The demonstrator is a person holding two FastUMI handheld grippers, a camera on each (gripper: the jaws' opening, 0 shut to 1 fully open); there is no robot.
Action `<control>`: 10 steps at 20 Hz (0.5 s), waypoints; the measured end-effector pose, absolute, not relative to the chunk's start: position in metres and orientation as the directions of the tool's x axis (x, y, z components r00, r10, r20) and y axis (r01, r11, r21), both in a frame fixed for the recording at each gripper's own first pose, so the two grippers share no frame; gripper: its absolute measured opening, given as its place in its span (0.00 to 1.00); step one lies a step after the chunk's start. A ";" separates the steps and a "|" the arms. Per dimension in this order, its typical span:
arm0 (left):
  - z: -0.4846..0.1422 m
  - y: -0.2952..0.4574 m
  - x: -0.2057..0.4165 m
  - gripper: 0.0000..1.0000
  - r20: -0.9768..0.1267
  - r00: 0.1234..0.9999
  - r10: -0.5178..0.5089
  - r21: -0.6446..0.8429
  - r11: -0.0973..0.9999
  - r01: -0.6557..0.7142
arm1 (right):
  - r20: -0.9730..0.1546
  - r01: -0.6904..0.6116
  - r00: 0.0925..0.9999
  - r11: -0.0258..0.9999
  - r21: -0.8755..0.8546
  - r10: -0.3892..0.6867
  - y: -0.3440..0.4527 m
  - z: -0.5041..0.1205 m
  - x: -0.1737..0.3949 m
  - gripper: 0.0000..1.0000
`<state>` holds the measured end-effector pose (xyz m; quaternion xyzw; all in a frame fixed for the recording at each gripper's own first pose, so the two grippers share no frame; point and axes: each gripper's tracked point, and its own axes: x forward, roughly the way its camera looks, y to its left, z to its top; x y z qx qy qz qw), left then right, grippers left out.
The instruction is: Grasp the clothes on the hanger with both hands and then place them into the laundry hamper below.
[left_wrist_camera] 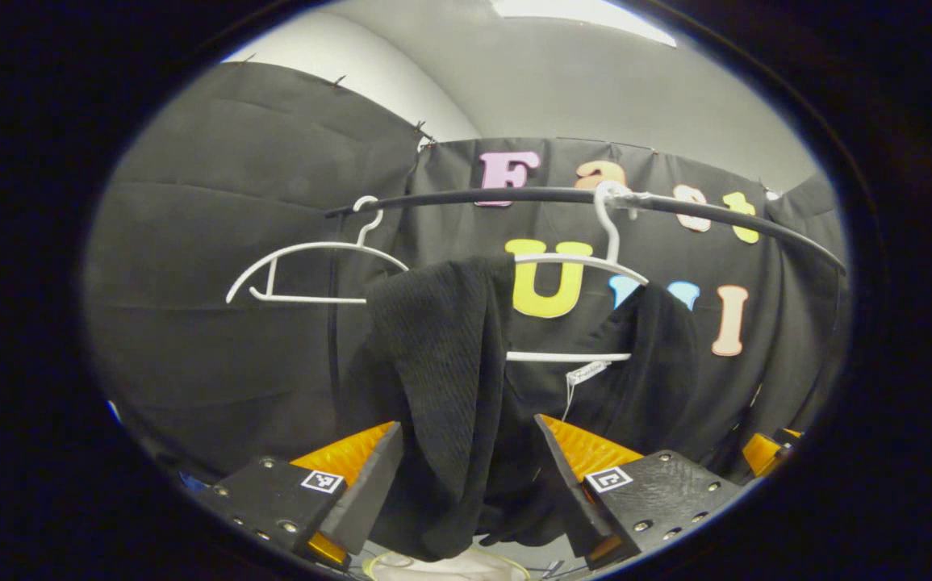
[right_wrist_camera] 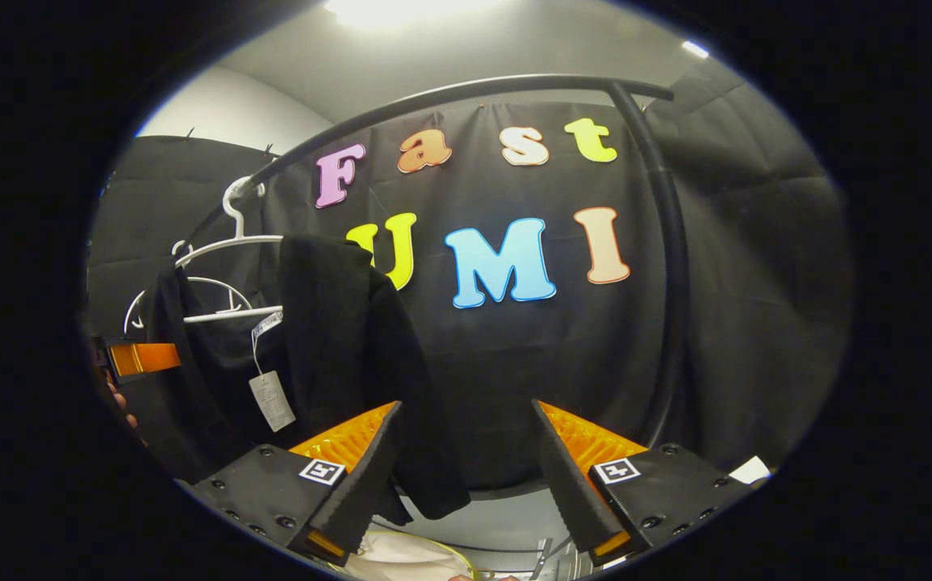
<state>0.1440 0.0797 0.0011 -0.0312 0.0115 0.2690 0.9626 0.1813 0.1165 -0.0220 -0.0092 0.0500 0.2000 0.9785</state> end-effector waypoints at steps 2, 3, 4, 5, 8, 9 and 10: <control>-0.004 0.088 0.152 0.92 -0.051 0.829 0.558 -0.043 0.828 -0.560 | -0.103 -0.407 0.908 0.913 0.017 0.407 0.119 -0.025 0.194 0.96; -0.006 0.092 0.156 0.92 -0.056 0.814 0.578 -0.038 0.813 -0.581 | -0.108 -0.413 0.904 0.910 0.020 0.413 0.118 -0.028 0.199 0.96; -0.007 0.093 0.162 0.92 -0.060 0.804 0.591 -0.037 0.804 -0.594 | -0.121 -0.418 0.901 0.908 0.020 0.417 0.117 -0.032 0.204 0.96; -0.007 0.093 0.168 0.92 -0.062 0.798 0.599 -0.032 0.798 -0.602 | -0.139 -0.415 0.900 0.909 0.017 0.414 0.115 -0.038 0.211 0.96; -0.009 0.100 0.179 0.92 -0.062 0.764 0.642 0.029 0.766 -0.642 | -0.172 -0.411 0.895 0.911 0.037 0.411 0.110 -0.050 0.223 0.93; -0.010 0.103 0.182 0.92 -0.065 0.749 0.660 0.049 0.751 -0.658 | -0.187 -0.409 0.893 0.912 0.040 0.409 0.107 -0.056 0.225 0.96; -0.010 0.106 0.184 0.92 -0.064 0.733 0.677 0.061 0.736 -0.675 | -0.201 -0.407 0.892 0.913 0.038 0.406 0.104 -0.062 0.228 0.96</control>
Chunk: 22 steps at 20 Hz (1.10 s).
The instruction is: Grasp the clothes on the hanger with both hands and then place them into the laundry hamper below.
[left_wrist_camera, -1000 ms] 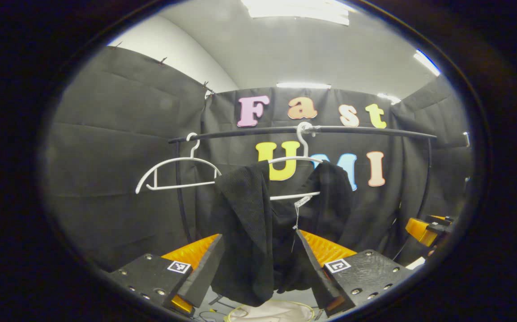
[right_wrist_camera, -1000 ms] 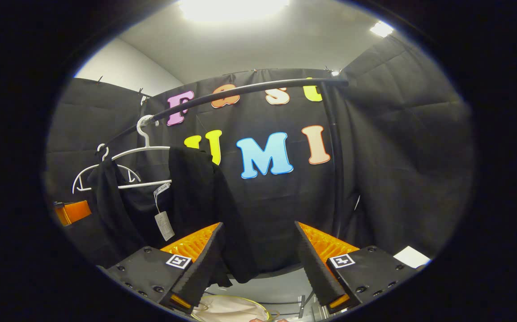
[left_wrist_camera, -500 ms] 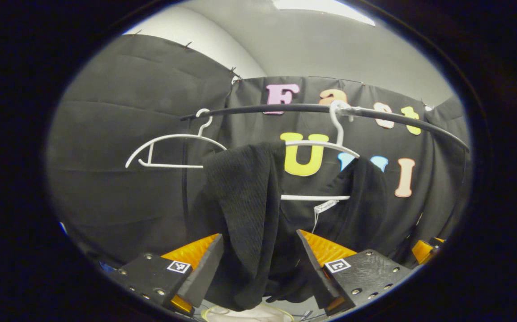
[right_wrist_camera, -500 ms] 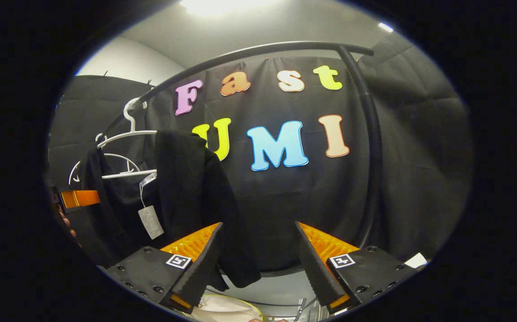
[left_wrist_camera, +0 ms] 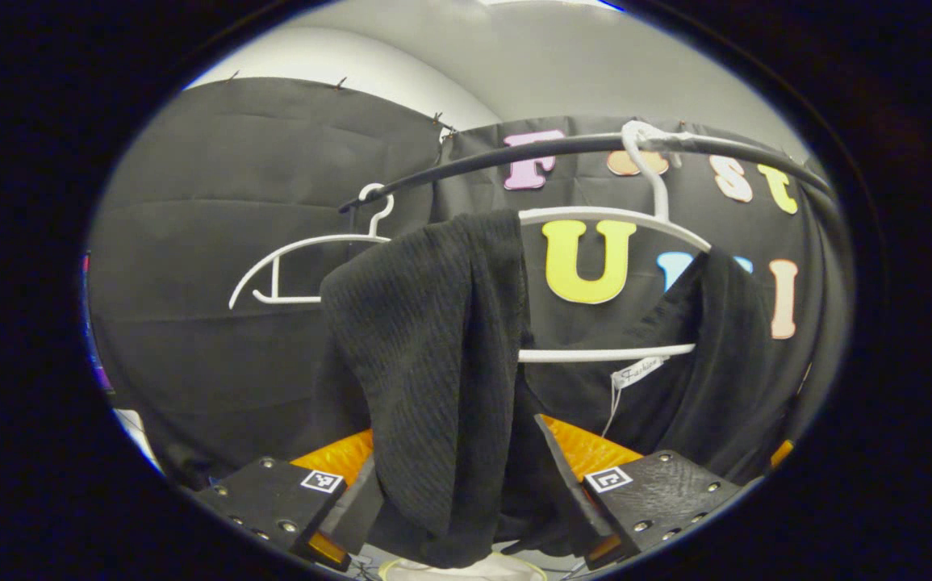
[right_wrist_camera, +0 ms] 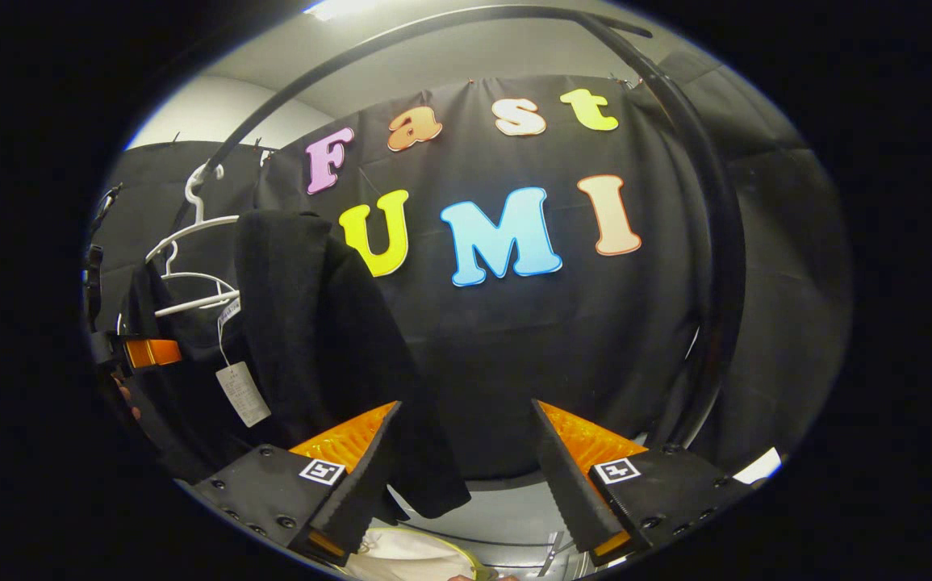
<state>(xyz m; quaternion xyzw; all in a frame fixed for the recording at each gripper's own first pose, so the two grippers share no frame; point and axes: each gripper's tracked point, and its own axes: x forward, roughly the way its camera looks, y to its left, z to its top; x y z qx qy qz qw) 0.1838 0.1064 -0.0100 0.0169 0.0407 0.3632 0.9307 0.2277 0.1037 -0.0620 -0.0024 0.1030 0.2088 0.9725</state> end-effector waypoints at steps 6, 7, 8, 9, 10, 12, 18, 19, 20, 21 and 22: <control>-0.010 0.118 0.180 0.74 -0.059 0.679 0.731 0.079 0.682 -0.727 | -0.258 -0.468 0.850 0.883 0.032 0.459 0.112 -0.088 0.224 0.98; -0.008 0.119 0.178 0.65 -0.054 0.678 0.733 0.082 0.680 -0.728 | -0.263 -0.485 0.840 0.874 0.031 0.475 0.117 -0.091 0.222 0.98; -0.006 0.124 0.174 0.51 -0.045 0.666 0.745 0.086 0.667 -0.740 | -0.264 -0.499 0.832 0.866 0.027 0.487 0.121 -0.093 0.219 0.98; -0.003 0.128 0.171 0.36 -0.037 0.657 0.753 0.087 0.658 -0.748 | -0.265 -0.511 0.826 0.859 0.024 0.498 0.126 -0.095 0.217 0.98; -0.004 0.130 0.169 0.28 -0.032 0.654 0.756 0.084 0.654 -0.752 | -0.267 -0.522 0.819 0.853 0.023 0.508 0.131 -0.096 0.214 0.98; -0.003 0.124 0.172 0.12 -0.036 0.697 0.717 0.061 0.697 -0.714 | -0.272 -0.541 0.805 0.840 0.027 0.527 0.140 -0.097 0.206 0.98; 0.002 0.119 0.165 0.01 -0.029 0.788 0.614 0.006 0.789 -0.615 | -0.254 -0.595 0.777 0.804 0.002 0.576 0.174 -0.084 0.182 0.98; 0.006 0.118 0.162 0.00 -0.012 0.799 0.601 -0.003 0.800 -0.601 | -0.249 -0.603 0.771 0.798 0.013 0.587 0.185 -0.079 0.181 0.93; 0.010 0.113 0.160 0.01 0.002 0.811 0.585 -0.016 0.811 -0.585 | -0.243 -0.611 0.764 0.791 0.025 0.598 0.197 -0.073 0.179 0.93; 0.011 0.111 0.156 0.00 0.002 0.820 0.572 -0.026 0.820 -0.572 | -0.235 -0.616 0.760 0.787 0.034 0.605 0.207 -0.068 0.178 0.93; 0.012 0.111 0.152 0.00 0.002 0.828 0.561 -0.031 0.828 -0.560 | -0.228 -0.624 0.755 0.781 0.043 0.615 0.217 -0.063 0.176 0.92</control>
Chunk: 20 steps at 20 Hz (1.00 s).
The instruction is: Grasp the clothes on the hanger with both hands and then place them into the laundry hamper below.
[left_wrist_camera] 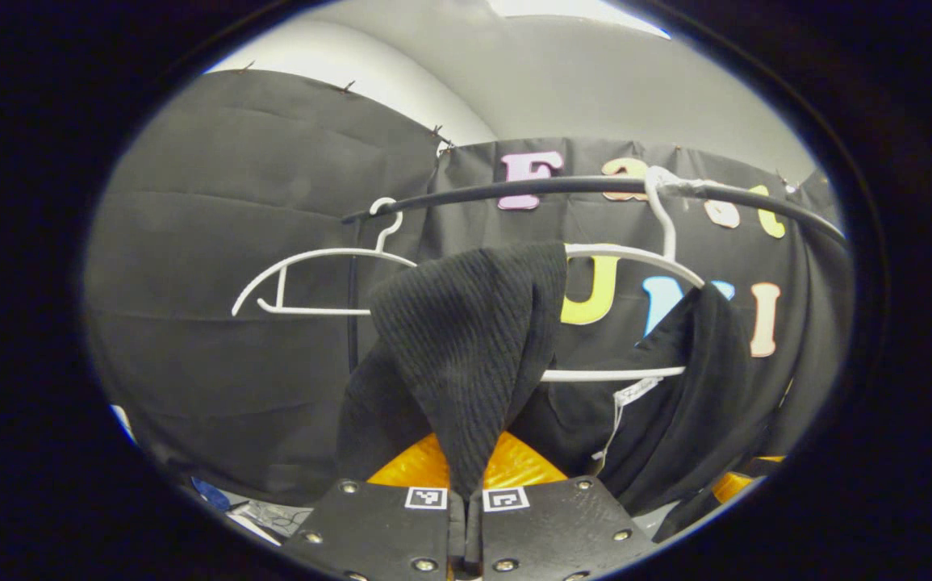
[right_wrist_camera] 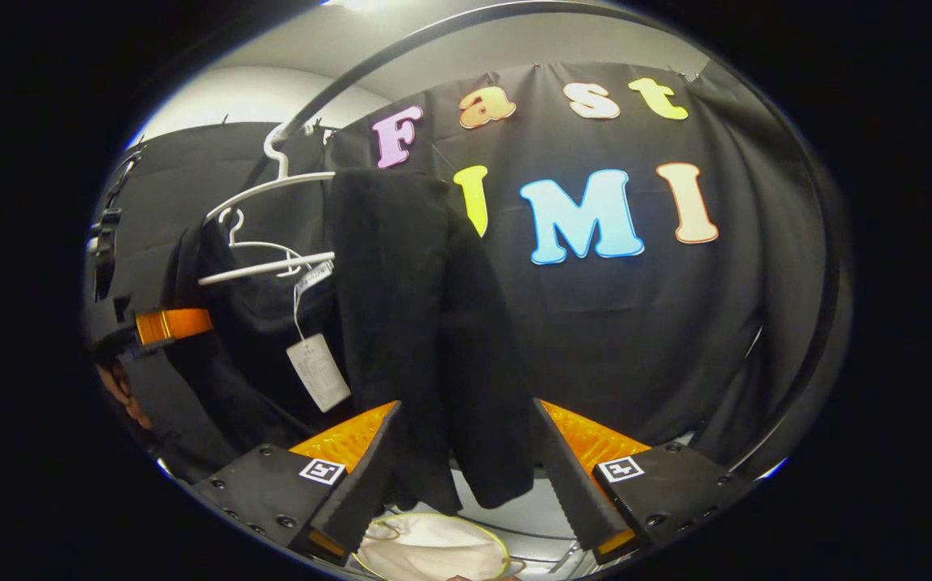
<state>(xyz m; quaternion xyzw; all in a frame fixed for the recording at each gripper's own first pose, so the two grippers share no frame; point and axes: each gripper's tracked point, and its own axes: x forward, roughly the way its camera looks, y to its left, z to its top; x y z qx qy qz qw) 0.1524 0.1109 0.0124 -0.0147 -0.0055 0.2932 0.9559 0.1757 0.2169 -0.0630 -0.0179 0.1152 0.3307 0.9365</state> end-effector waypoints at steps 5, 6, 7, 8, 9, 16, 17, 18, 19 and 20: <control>0.022 0.113 0.146 0.00 0.011 0.852 0.523 -0.057 0.851 -0.521 | -0.236 -0.654 0.720 0.752 0.080 0.652 0.264 -0.047 0.173 0.93; 0.022 0.114 0.146 0.00 0.016 0.857 0.515 -0.056 0.856 -0.514 | -0.233 -0.663 0.715 0.745 0.075 0.660 0.275 -0.044 0.172 0.93; 0.023 0.112 0.146 0.00 0.018 0.863 0.504 -0.058 0.863 -0.503 | -0.238 -0.668 0.712 0.742 0.060 0.660 0.282 -0.043 0.170 0.93; 0.022 0.110 0.144 0.00 0.019 0.869 0.495 -0.062 0.868 -0.493 | -0.241 -0.669 0.715 0.742 0.039 0.657 0.287 -0.042 0.170 0.92; 0.022 0.109 0.144 0.00 0.018 0.874 0.486 -0.067 0.873 -0.484 | -0.241 -0.662 0.724 0.749 0.017 0.646 0.290 -0.042 0.170 0.92; 0.019 0.112 0.147 0.01 0.020 0.890 0.455 -0.083 0.888 -0.452 | -0.247 -0.606 0.775 0.795 -0.026 0.582 0.317 -0.046 0.182 0.93; 0.020 0.112 0.146 0.00 0.019 0.893 0.450 -0.083 0.891 -0.447 | -0.240 -0.590 0.789 0.807 -0.038 0.565 0.319 -0.046 0.188 0.92; 0.019 0.113 0.145 0.00 0.018 0.895 0.445 -0.084 0.893 -0.442 | -0.231 -0.572 0.803 0.819 -0.045 0.549 0.320 -0.043 0.193 0.98; 0.020 0.113 0.144 0.00 0.016 0.897 0.441 -0.084 0.895 -0.439 | -0.222 -0.553 0.817 0.832 -0.045 0.532 0.321 -0.043 0.200 0.98; 0.019 0.113 0.144 0.00 0.015 0.899 0.439 -0.082 0.896 -0.436 | -0.211 -0.534 0.831 0.845 -0.041 0.515 0.322 -0.040 0.207 0.98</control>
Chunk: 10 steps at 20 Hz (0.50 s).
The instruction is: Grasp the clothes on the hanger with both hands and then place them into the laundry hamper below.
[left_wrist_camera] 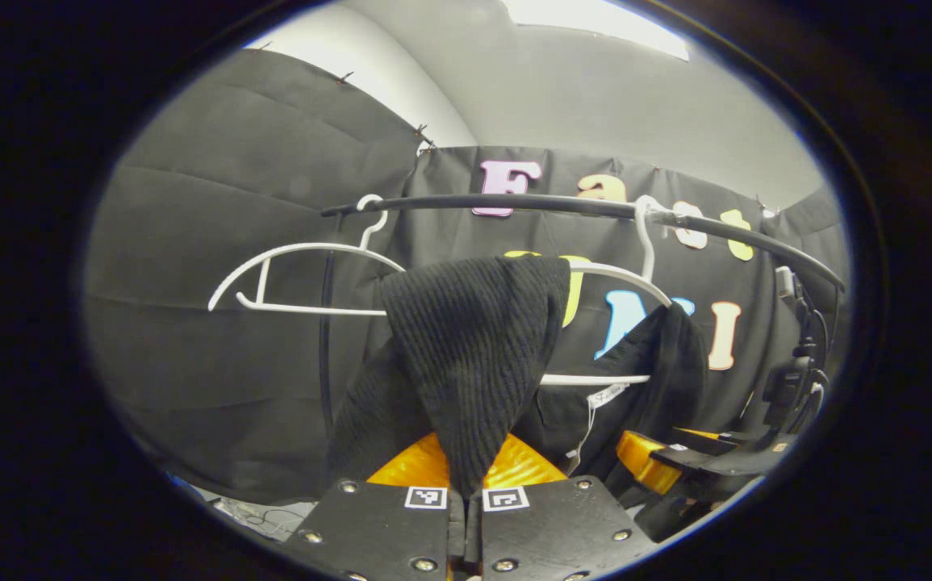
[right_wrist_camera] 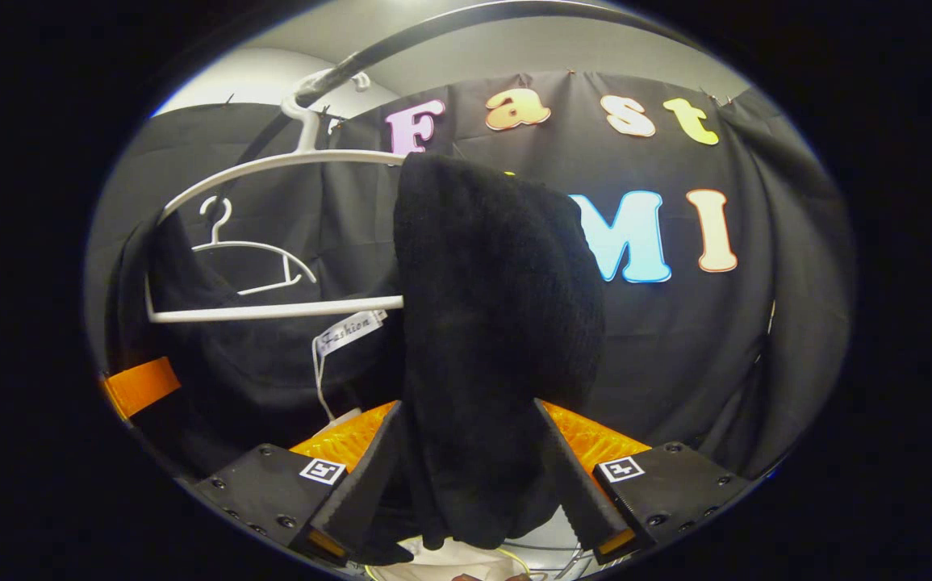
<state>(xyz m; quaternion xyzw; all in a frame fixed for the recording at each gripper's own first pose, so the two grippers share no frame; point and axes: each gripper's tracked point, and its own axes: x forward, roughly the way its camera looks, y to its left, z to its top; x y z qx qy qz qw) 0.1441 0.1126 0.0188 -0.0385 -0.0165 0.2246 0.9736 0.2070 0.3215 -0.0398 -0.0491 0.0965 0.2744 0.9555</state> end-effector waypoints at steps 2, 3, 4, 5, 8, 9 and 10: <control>0.017 0.113 0.145 0.00 0.013 0.900 0.436 -0.070 0.898 -0.434 | -0.188 -0.503 0.852 0.863 -0.041 0.488 0.323 -0.036 0.222 0.98; 0.015 0.112 0.146 0.00 0.010 0.901 0.434 -0.061 0.899 -0.433 | -0.174 -0.487 0.864 0.872 -0.049 0.473 0.322 -0.033 0.231 0.98; 0.013 0.109 0.147 0.00 0.008 0.902 0.431 -0.054 0.901 -0.430 | -0.162 -0.473 0.874 0.880 -0.056 0.459 0.322 -0.030 0.238 0.98; 0.011 0.108 0.147 0.00 0.006 0.903 0.429 -0.050 0.902 -0.428 | -0.149 -0.459 0.882 0.887 -0.058 0.447 0.322 -0.027 0.246 0.98; 0.007 0.103 0.148 0.00 -0.004 0.909 0.418 -0.048 0.907 -0.417 | -0.136 -0.453 0.885 0.891 -0.037 0.445 0.330 -0.025 0.261 0.98; 0.008 0.102 0.147 0.00 -0.005 0.910 0.414 -0.046 0.909 -0.414 | -0.131 -0.458 0.883 0.888 -0.034 0.450 0.332 -0.024 0.264 0.93; 0.009 0.101 0.145 0.00 -0.004 0.911 0.413 -0.042 0.910 -0.412 | -0.131 -0.466 0.879 0.884 -0.033 0.459 0.335 -0.024 0.266 0.93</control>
